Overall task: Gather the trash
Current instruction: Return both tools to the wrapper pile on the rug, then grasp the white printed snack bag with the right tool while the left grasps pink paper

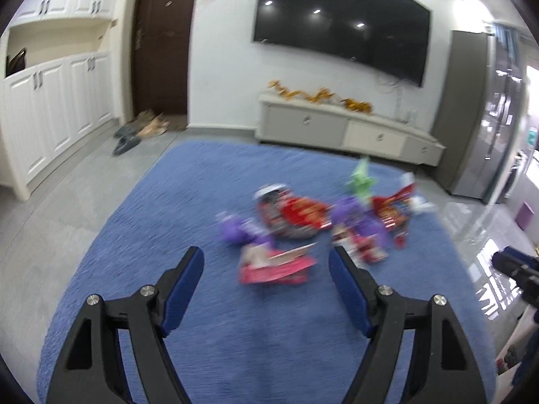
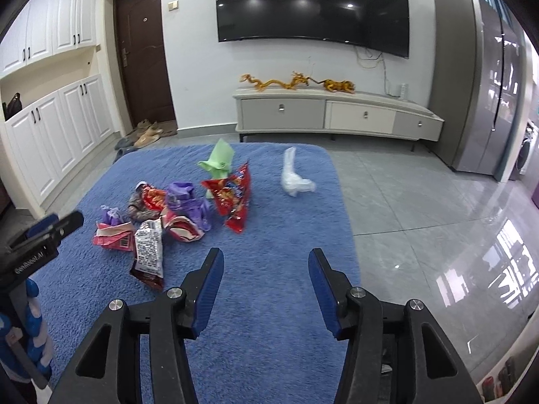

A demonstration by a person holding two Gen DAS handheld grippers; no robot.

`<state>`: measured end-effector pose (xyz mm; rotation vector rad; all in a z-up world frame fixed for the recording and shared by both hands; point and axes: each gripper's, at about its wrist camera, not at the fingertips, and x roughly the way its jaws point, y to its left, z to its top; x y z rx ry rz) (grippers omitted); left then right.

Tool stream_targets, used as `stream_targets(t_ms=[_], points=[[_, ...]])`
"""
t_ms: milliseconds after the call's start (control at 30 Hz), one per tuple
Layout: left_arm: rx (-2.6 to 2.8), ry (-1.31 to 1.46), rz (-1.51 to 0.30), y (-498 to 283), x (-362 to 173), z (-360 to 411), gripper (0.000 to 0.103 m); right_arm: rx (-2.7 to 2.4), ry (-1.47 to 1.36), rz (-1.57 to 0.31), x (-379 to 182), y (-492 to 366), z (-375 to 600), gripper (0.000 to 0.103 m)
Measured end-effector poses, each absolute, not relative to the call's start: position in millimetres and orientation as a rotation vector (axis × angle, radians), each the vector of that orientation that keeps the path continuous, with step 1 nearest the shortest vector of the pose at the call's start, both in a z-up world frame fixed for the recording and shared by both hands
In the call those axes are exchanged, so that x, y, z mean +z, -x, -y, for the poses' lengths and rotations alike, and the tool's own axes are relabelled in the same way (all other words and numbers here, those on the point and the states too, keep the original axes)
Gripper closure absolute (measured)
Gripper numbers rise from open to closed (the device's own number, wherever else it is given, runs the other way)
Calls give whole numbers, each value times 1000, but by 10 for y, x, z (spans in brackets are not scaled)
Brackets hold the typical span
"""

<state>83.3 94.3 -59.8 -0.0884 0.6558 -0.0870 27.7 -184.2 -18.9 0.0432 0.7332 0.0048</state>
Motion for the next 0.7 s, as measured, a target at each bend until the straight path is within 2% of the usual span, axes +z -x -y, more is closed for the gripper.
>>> stream_targets(t_ms=[233,700], points=[[-133,111,-713,-887,-827,-1339,28,134,-78,-795,-403,-549,1608,53],[-325,118,-758,-1274,-845,-1268,29,401,-91,-891,-775,-975,945,53]])
